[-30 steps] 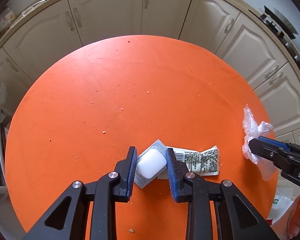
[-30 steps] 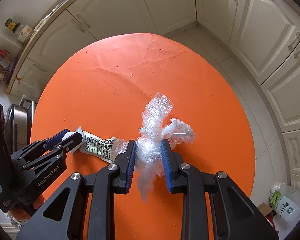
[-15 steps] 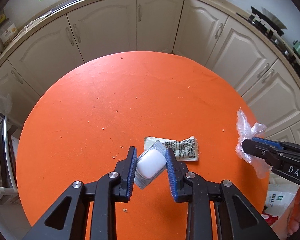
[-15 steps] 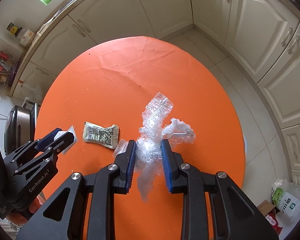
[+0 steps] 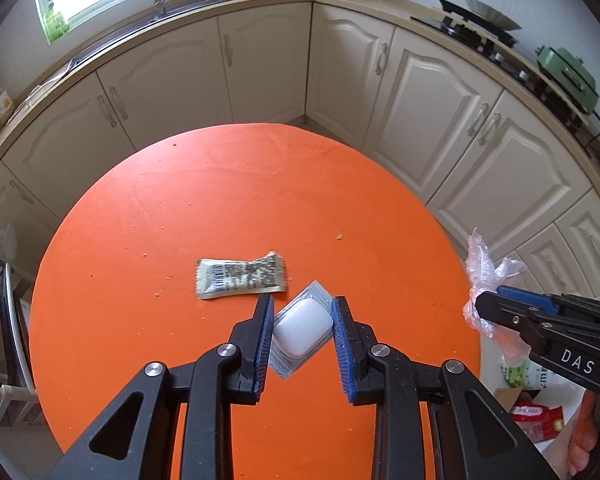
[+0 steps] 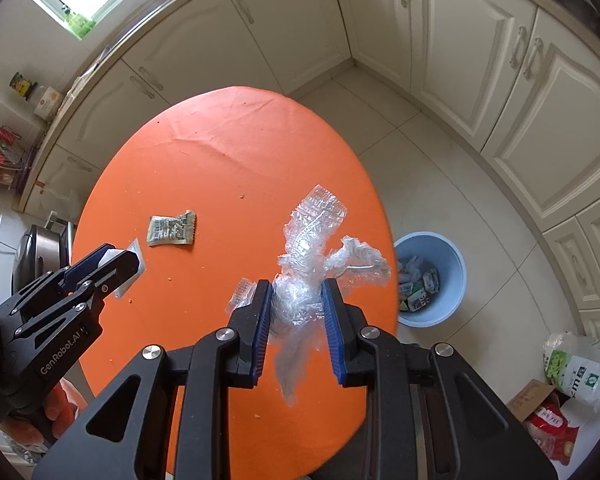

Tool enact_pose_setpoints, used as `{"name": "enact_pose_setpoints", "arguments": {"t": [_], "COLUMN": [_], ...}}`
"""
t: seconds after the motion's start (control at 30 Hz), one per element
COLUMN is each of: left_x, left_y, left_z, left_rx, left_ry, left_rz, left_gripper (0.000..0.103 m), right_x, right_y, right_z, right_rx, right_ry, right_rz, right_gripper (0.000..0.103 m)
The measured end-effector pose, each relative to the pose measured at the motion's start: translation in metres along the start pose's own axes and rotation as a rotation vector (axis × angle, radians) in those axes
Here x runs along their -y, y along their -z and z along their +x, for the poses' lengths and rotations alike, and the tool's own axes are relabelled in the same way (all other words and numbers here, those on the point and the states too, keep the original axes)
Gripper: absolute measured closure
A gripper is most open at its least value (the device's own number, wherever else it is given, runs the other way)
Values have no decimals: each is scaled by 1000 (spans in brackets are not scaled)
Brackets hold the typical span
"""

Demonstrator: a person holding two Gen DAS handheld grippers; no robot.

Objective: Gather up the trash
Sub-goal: 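Carry the plastic wrap and white packet over the blue bucket, then open both grippers to drop the wrap and packet into the bucket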

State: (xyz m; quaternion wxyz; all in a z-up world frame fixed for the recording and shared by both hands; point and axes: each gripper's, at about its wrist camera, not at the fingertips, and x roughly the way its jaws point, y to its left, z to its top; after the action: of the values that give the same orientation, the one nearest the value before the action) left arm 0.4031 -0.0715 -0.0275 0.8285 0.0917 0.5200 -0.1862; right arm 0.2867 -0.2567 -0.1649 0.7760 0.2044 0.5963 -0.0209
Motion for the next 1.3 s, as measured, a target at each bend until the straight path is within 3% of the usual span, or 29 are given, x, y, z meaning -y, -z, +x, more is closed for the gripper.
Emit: {"name": "enact_pose_setpoints", "arguments": {"t": [0.37,0.77,1.03,1.13,1.2,1.27,1.3], "left_x": [107,214,254,264,270,276,277], "left_y": [9,5,-14,-16,-14,-13,-14], "left_z": [9,64,109,119,125,130,131], "left_rx": [-28,-108,-139,-120,-121,-116,-110], "left_ry": [41,66,72,38,26,13,6], "left_rz": [160,311,361,381,379,386,387], "left_gripper": [78,78,78,76,74,58,55], "right_x": [88,194,240,251,257,258,260], "right_y": [36,60,69,70,70,70,69], "right_z": [-35,-35,-30,-26,-24,-21,-20], "right_rx": [30,7,-3,-9,-16,-19,-20], "right_ry": [32,59,65,67,64,55,51], "right_rz": [131,303,383,404,412,415,414], "right_gripper": [78,78,78,78,78,78,78]}}
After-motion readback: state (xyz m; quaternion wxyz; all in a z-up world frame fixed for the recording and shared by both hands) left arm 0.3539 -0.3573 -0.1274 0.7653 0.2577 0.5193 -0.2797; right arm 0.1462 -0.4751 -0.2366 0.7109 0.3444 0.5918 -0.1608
